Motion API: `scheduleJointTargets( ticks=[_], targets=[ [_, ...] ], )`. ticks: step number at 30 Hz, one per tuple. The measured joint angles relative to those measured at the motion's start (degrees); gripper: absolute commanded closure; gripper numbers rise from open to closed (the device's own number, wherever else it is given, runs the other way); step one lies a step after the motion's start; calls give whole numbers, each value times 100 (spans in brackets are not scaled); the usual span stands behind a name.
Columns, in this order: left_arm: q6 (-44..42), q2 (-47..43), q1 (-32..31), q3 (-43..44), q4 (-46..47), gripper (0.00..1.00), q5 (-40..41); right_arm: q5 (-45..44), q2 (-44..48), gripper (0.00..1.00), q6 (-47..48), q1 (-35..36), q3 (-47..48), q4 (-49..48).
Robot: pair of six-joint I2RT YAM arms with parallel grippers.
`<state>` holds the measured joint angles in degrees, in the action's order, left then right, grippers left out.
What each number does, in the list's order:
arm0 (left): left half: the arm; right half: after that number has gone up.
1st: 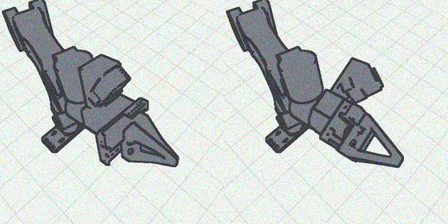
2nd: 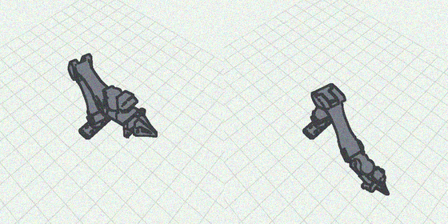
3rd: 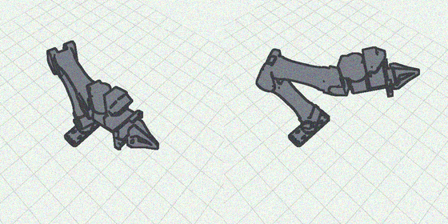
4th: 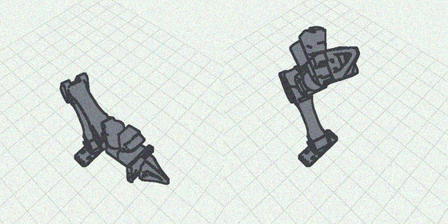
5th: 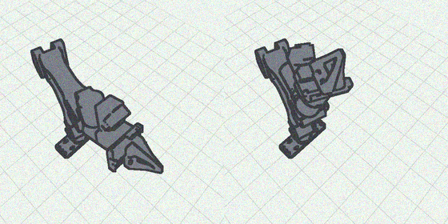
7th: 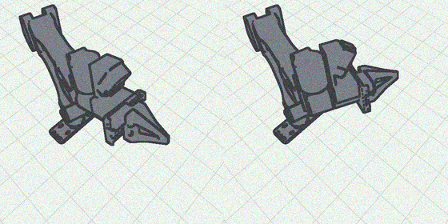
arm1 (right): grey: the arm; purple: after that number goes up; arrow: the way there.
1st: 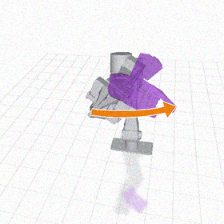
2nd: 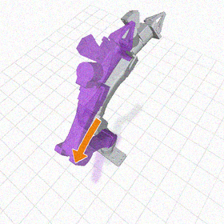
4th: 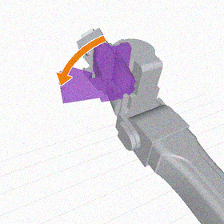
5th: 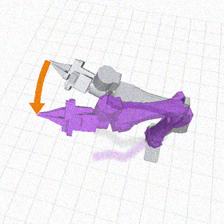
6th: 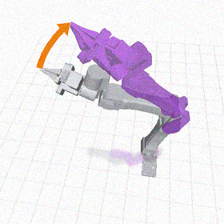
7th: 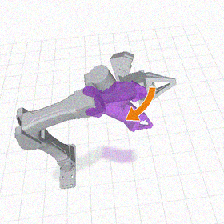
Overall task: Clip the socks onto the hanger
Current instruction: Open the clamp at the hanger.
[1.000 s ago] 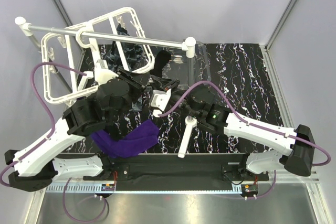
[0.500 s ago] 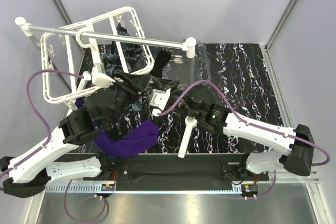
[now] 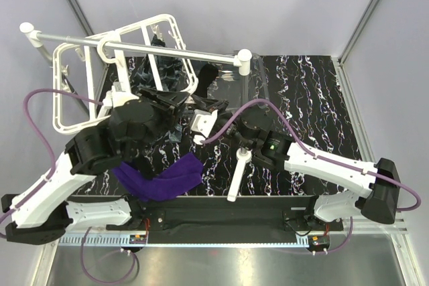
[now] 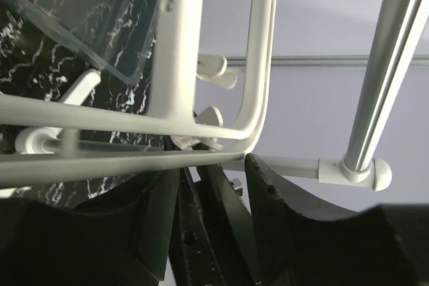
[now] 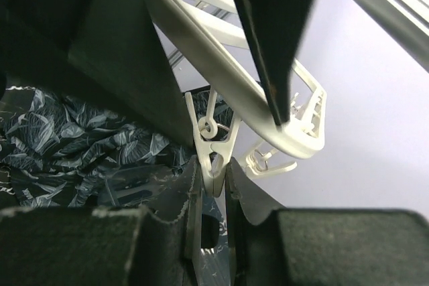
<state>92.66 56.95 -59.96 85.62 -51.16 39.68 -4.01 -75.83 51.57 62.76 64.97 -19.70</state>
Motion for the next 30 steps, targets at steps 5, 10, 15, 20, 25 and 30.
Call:
scheduleJointTargets(
  ticks=[5, 10, 15, 20, 25, 30],
  targets=[
    [470, 444, -157, 341, -437, 52, -7, -68, -72, 100, 31, -11, 70, 35],
    [846, 691, -273, 610, -1019, 58, 105, -116, -140, 100, 146, -20, 74, 52],
    [1088, 933, -363, 931, -1556, 60, 424, -144, -149, 100, 225, -20, 74, 59],
    [1283, 1285, -546, 1445, -2122, 60, 894, -151, -149, 100, 232, -20, 74, 59],
    [1410, 1521, -656, 1683, -2492, 56, 1266, -151, -149, 100, 232, -20, 74, 59],
    [1613, 1786, -688, 1906, -2581, 53, 1547, -151, -149, 100, 229, -20, 74, 59]
  ],
)
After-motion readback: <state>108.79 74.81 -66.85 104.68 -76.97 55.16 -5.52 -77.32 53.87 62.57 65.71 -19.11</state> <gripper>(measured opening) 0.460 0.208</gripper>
